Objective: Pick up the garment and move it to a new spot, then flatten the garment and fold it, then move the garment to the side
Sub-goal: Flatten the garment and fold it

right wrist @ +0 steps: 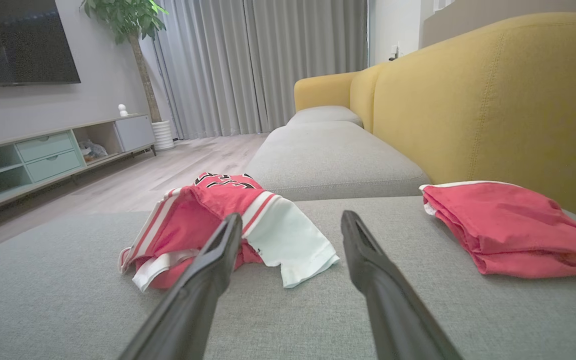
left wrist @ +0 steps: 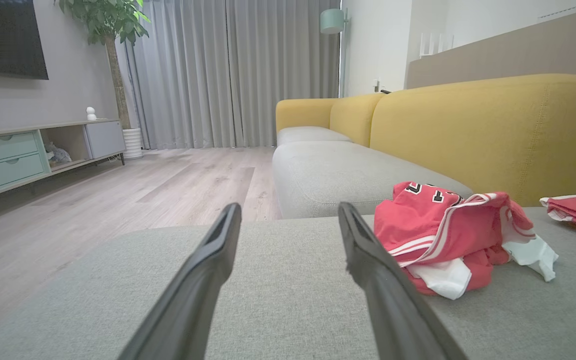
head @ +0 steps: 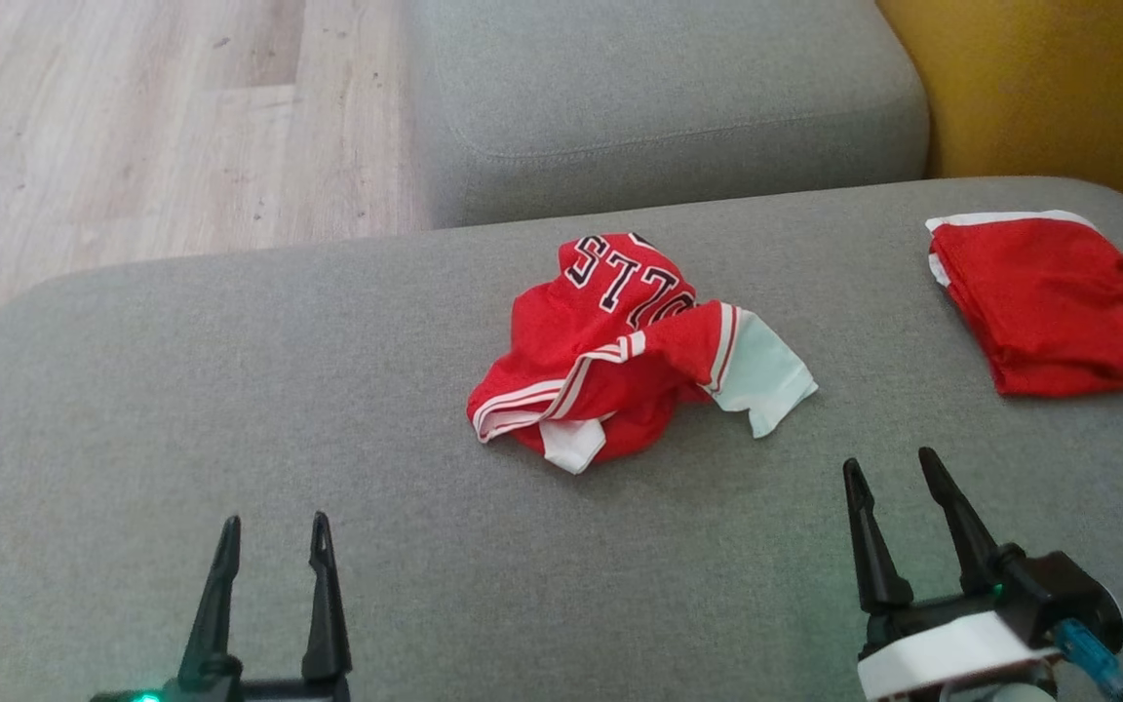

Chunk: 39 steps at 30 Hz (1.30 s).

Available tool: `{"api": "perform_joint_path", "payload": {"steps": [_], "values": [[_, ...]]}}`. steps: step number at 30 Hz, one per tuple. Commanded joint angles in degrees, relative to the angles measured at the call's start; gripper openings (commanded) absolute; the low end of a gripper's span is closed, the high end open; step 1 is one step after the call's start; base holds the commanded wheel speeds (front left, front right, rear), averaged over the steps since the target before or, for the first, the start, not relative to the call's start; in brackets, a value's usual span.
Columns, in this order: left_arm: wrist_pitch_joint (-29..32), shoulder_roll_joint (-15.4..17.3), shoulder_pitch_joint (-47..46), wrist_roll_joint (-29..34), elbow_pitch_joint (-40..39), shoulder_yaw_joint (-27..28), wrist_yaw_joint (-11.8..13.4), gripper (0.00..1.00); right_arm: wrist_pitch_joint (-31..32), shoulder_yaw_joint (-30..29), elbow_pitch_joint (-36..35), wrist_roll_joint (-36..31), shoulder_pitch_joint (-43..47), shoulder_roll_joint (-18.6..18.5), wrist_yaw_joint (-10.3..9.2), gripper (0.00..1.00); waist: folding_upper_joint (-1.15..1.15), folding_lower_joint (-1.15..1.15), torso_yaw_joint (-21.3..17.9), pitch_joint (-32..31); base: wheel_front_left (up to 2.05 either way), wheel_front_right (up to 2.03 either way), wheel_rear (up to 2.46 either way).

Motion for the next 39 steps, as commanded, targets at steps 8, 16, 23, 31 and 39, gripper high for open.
{"api": "perform_joint_path", "payload": {"steps": [8, 16, 23, 31, 39], "values": [[-0.3, -0.4, -1.2, -0.8, -1.7, 0.6, 0.5, 1.0, -0.2, 2.5, -0.8, 0.0, -1.7, -0.2, -0.04, 1.0, 0.0, 0.0, -0.5, -0.9, 0.0, 0.0, 0.0], [-0.3, -0.4, -2.3, -1.4, -1.2, 0.2, -0.3, 1.0, -0.2, 3.8, -0.3, 0.6, -1.9, -0.2, -0.04, 1.0, 0.0, 0.0, -2.6, -0.2, 0.0, 0.0, 0.0], [-0.3, -0.4, -7.1, 3.9, 2.5, -3.6, -3.6, 1.0, -0.2, 4.3, -0.9, 1.1, -3.7, -0.2, -0.04, 1.0, 0.0, 0.0, -6.5, 2.8, 0.0, 0.0, 0.0], [-0.3, 1.5, -18.9, 9.3, 10.9, -11.3, -7.5, 1.0, -0.2, 4.2, -2.9, 1.2, -5.6, -0.2, -0.04, 1.0, 0.0, 0.0, -10.8, 7.8, 0.0, 0.0, 0.0], [-0.3, 3.2, -29.2, 12.9, 23.6, -11.9, -1.4, 1.0, -0.2, 4.5, -3.4, 1.5, -8.2, -0.2, -0.04, 1.0, 0.0, 0.0, -14.8, 11.9, 0.0, 0.0, 0.0]]}}
